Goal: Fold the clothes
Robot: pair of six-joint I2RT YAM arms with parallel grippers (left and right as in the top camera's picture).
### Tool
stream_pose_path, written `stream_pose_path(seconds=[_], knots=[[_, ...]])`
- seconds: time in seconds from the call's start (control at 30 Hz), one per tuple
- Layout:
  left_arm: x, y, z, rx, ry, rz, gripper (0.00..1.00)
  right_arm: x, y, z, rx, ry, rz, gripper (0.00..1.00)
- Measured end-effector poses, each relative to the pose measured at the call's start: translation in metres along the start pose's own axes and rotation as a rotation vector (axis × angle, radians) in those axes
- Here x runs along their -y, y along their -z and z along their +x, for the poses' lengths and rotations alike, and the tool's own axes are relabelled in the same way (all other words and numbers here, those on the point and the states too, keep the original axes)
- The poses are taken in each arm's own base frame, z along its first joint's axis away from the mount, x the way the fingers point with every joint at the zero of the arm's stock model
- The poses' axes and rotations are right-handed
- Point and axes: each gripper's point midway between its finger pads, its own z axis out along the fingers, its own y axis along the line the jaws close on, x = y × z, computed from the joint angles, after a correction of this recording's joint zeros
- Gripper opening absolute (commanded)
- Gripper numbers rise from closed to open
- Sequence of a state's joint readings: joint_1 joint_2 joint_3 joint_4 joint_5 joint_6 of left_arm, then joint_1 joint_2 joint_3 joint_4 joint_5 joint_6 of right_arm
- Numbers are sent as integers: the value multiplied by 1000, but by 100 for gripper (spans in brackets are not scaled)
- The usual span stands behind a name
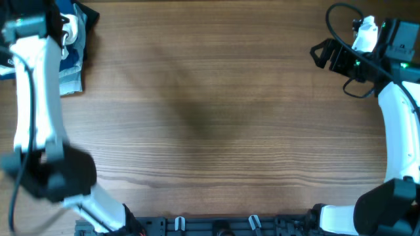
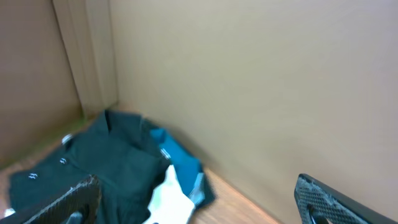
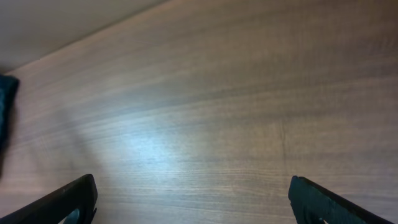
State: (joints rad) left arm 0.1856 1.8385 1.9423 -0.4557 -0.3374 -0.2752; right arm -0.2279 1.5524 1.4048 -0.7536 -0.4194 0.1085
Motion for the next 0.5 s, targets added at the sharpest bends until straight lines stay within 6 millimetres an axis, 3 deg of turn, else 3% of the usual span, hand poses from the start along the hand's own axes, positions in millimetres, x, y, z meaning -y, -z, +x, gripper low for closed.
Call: stream_pose_path(seconds=[0.03, 0.1, 0.17, 0.23, 0.27, 0.37, 0.5], knots=[[5, 28, -18, 31, 7, 25, 100, -5, 9, -5, 14, 10, -2, 100], [12, 77, -57, 116, 37, 77, 100, -24, 44, -29, 105, 57, -14, 100], [10, 109, -82, 179, 61, 105, 100, -51, 98, -56, 256, 130, -29, 100], [6, 134, -99, 223, 78, 120, 100, -79, 157, -70, 411, 204, -43, 100], [4, 141, -104, 236, 84, 124, 100, -91, 186, -70, 477, 236, -50, 100], [2, 149, -109, 250, 89, 129, 100, -117, 244, -61, 610, 298, -62, 100], [2, 147, -105, 237, 84, 124, 100, -128, 272, -49, 666, 326, -66, 100]])
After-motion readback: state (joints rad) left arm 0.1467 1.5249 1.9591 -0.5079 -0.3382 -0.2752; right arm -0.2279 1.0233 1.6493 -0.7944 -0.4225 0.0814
